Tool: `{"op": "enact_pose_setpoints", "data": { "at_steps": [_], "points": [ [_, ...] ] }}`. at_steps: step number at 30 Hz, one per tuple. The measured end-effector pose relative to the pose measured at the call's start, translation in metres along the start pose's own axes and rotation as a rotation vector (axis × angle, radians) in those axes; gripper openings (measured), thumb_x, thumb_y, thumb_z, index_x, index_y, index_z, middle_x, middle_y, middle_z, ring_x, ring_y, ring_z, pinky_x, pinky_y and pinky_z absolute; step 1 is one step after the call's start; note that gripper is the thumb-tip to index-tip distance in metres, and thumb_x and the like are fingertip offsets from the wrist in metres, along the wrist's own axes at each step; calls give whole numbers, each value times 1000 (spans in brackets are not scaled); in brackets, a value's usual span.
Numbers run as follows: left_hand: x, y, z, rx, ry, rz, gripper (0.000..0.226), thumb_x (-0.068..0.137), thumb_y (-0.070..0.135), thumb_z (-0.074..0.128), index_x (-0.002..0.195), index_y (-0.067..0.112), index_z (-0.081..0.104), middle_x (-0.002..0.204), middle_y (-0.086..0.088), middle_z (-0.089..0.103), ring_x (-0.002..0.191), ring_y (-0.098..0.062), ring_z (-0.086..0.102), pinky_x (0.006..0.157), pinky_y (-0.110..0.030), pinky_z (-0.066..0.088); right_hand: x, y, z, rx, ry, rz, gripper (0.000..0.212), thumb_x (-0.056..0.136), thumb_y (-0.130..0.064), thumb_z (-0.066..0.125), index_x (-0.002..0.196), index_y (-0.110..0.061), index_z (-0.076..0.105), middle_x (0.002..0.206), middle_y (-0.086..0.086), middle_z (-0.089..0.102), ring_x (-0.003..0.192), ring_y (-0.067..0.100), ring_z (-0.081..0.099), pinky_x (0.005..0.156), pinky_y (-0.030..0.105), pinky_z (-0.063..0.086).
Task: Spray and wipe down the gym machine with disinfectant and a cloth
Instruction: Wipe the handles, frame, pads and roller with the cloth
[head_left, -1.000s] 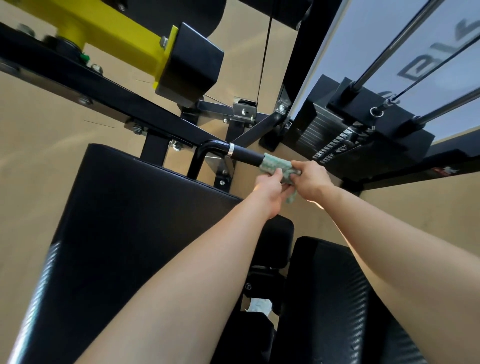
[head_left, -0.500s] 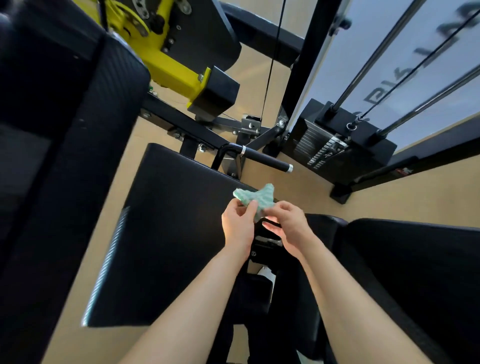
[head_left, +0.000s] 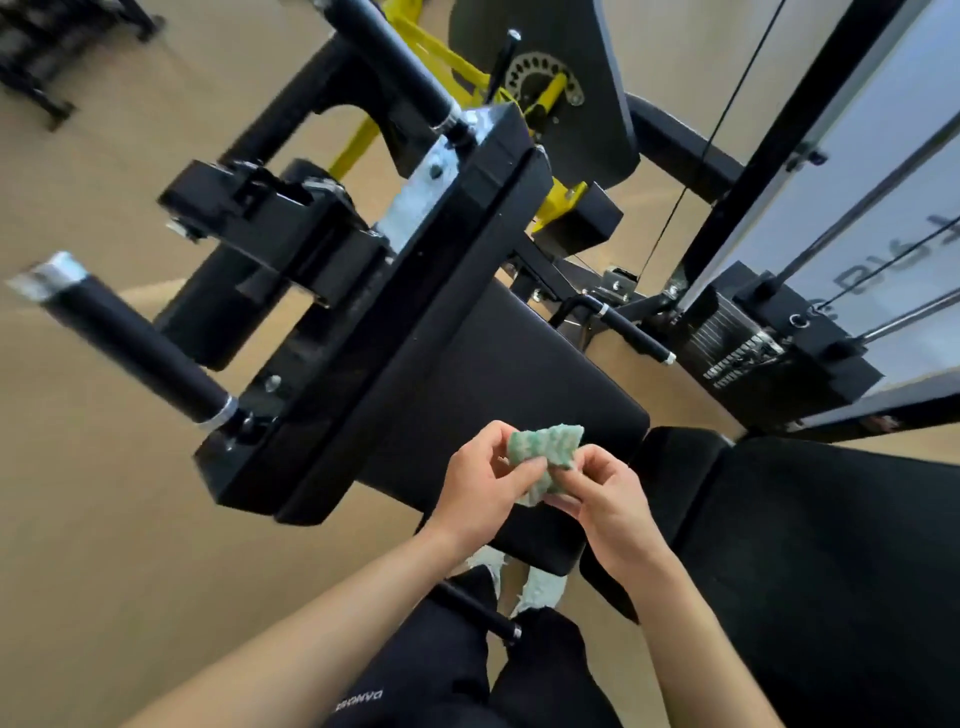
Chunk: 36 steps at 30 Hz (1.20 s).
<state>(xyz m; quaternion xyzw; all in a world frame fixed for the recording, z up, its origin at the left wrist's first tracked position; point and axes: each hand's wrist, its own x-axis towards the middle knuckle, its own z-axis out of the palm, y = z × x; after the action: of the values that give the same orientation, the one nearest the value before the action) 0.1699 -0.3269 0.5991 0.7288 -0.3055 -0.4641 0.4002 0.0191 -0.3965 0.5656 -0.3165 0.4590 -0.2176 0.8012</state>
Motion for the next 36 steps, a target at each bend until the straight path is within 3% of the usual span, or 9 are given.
{"op": "enact_pose_setpoints", "data": {
  "at_steps": [6,9,12,15,20,24,28,32,36],
  "points": [
    [-66,35,-42,14,173,126,40,80,42,73,77,6,55,65,3,53,60,-15,44,58,-34,39,-32,-38,44,-206,-108,-214,23,88,17,65,95,-4,58,99,18,69,94,32,71,75,39,62],
    [-92,51,-59,1,288,215,34,82,40,74,83,8,63,72,-2,64,63,-24,55,59,-39,47,-51,-56,75,-294,-147,-322,32,86,17,67,106,-8,61,106,20,70,99,30,70,84,42,62],
    [-112,59,-86,-47,421,282,19,86,26,76,92,20,60,77,6,65,66,-12,62,60,-33,54,-69,-68,109,-321,-175,-411,38,86,17,68,111,-11,62,103,10,72,99,25,71,84,38,61],
    [-128,63,-117,-145,510,346,26,86,23,74,107,24,59,93,7,70,80,-19,71,68,-36,60,-83,-73,148,-308,-209,-483,39,87,17,67,112,-12,63,103,11,72,99,26,71,84,39,60],
    [-137,57,-174,-242,660,376,15,91,25,73,103,24,63,88,11,72,78,-10,70,66,-25,58,-98,-79,227,-307,-247,-641,38,89,16,67,116,-10,61,103,3,74,100,18,70,86,34,59],
    [-103,42,-215,-234,817,253,18,93,29,74,104,23,61,93,6,69,77,-19,66,74,-44,59,-81,-69,283,-322,-213,-632,47,93,13,63,130,-17,57,121,-3,74,117,14,67,94,31,58],
    [-74,37,-244,-199,762,60,42,87,43,80,115,28,52,115,3,57,85,-14,60,85,-39,54,-59,-42,308,-487,-127,-560,46,97,8,56,134,-20,63,118,-4,75,109,9,71,86,25,59],
    [-71,33,-243,-266,485,196,9,101,29,66,110,30,69,99,13,76,91,-7,73,84,-35,60,-51,-30,306,-547,-26,-498,38,103,-1,53,134,-18,67,111,-3,78,102,14,75,95,40,60],
    [-79,40,-239,-292,373,346,29,107,17,54,127,34,66,109,25,74,103,5,70,85,-10,52,-47,-34,311,-540,-5,-492,28,105,-11,56,128,-15,70,110,3,78,106,25,75,97,51,58]
  ]
}}
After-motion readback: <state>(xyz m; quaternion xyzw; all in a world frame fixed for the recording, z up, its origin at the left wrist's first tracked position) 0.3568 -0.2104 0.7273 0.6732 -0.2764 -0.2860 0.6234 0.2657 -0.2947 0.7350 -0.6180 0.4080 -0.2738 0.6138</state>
